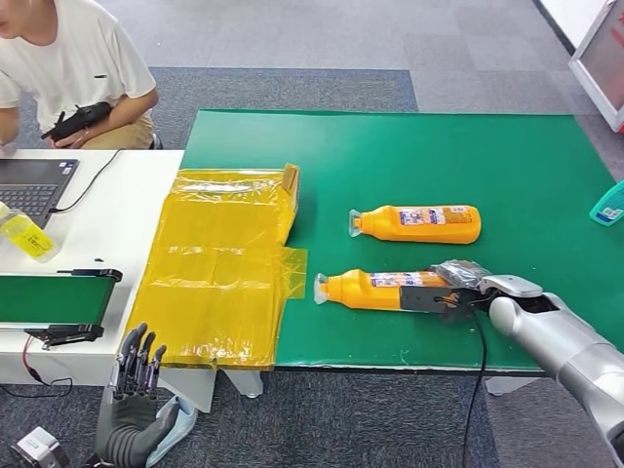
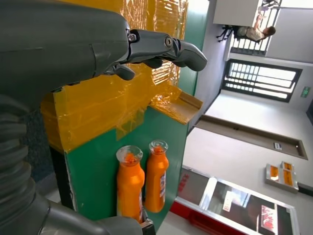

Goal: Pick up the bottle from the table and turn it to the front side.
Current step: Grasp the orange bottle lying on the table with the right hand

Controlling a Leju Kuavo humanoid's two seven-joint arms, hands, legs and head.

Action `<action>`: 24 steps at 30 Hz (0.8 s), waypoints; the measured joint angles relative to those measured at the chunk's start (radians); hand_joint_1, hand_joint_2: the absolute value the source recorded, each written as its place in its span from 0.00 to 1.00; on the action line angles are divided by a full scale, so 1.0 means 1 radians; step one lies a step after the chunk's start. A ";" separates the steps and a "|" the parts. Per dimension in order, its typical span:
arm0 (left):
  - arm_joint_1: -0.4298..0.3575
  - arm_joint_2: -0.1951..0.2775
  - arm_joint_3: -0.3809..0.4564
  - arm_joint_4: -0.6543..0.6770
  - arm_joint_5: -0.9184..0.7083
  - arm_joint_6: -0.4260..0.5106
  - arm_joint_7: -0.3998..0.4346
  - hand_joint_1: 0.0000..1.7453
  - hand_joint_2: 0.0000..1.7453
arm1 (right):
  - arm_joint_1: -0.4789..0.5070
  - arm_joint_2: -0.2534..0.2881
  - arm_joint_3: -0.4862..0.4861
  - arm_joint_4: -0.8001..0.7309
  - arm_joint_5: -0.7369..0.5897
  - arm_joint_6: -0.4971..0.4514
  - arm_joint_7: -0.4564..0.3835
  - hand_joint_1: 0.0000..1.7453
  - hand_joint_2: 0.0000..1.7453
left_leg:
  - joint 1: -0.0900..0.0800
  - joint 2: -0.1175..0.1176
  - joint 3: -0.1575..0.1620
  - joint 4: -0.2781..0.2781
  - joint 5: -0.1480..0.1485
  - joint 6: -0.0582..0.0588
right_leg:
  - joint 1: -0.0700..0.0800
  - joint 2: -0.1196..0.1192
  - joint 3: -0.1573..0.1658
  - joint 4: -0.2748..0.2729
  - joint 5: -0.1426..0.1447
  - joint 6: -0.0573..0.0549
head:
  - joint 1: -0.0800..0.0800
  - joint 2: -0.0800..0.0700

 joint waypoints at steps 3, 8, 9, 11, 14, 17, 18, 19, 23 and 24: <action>0.000 0.000 0.000 0.000 0.001 0.000 0.001 0.00 1.00 | 0.000 0.001 -0.001 0.001 0.002 0.004 0.000 1.00 1.00 | 0.000 0.000 0.000 0.000 0.000 0.000 | 0.000 0.000 0.000 0.000 0.000 0.000 | 0.000 0.000; 0.000 0.000 0.001 0.000 0.004 0.000 0.004 0.00 1.00 | 0.000 0.002 -0.007 0.001 0.008 0.018 -0.001 1.00 1.00 | 0.000 0.000 0.000 0.000 0.000 0.000 | 0.000 0.000 0.000 0.000 0.000 0.000 | 0.000 0.000; 0.000 0.000 0.001 0.000 0.005 0.000 0.004 0.00 1.00 | 0.001 0.002 -0.009 0.001 0.008 0.018 -0.002 1.00 1.00 | 0.000 0.000 0.000 0.000 0.000 0.000 | 0.000 0.000 0.000 0.000 0.000 0.000 | 0.000 0.000; 0.000 0.000 0.001 0.000 0.008 0.001 0.004 0.00 1.00 | 0.006 0.002 -0.016 0.001 0.008 0.012 -0.004 1.00 1.00 | 0.000 0.000 0.000 0.000 0.000 0.000 | 0.000 0.000 0.000 0.000 0.000 0.000 | 0.000 0.000; 0.001 0.000 0.001 0.000 0.015 0.008 0.005 0.00 1.00 | 0.039 0.001 -0.048 -0.017 -0.001 -0.037 -0.025 1.00 1.00 | 0.000 0.000 0.000 0.000 0.000 0.000 | 0.000 0.000 0.000 0.000 0.000 0.000 | 0.000 0.000; 0.005 0.000 -0.004 -0.001 0.023 0.034 0.011 0.00 1.00 | 0.169 0.022 -0.146 -0.112 0.029 -0.206 -0.101 1.00 1.00 | 0.002 -0.002 0.000 0.000 -0.001 -0.001 | 0.002 -0.002 0.001 0.000 -0.002 -0.001 | 0.000 0.000; 0.007 0.000 -0.009 -0.002 0.026 0.046 0.014 0.00 1.00 | 0.236 0.048 -0.200 -0.165 0.058 -0.259 -0.131 1.00 1.00 | 0.003 -0.003 -0.001 0.000 -0.002 -0.003 | 0.003 -0.002 0.001 0.000 -0.002 -0.002 | 0.000 0.000; 0.009 0.000 -0.016 -0.006 0.029 0.057 0.018 0.00 1.00 | 0.310 0.081 -0.260 -0.226 0.088 -0.297 -0.158 1.00 1.00 | 0.004 -0.003 -0.001 0.000 -0.003 -0.004 | 0.004 -0.002 0.001 0.000 -0.003 -0.003 | 0.000 0.000; 0.005 -0.002 -0.065 -0.034 0.026 0.076 0.032 0.00 1.00 | 0.544 0.248 -0.459 -0.440 0.079 -0.281 -0.256 1.00 1.00 | 0.007 -0.005 -0.003 -0.001 -0.003 -0.007 | 0.007 -0.005 -0.002 0.001 -0.006 -0.007 | 0.000 0.000; 0.003 -0.001 -0.080 -0.041 0.009 0.084 0.034 0.00 1.00 | 0.581 0.293 -0.507 -0.483 0.046 -0.258 -0.282 1.00 1.00 | 0.007 -0.006 -0.003 -0.001 -0.003 -0.008 | 0.007 -0.007 -0.002 0.001 -0.007 -0.007 | 0.000 0.000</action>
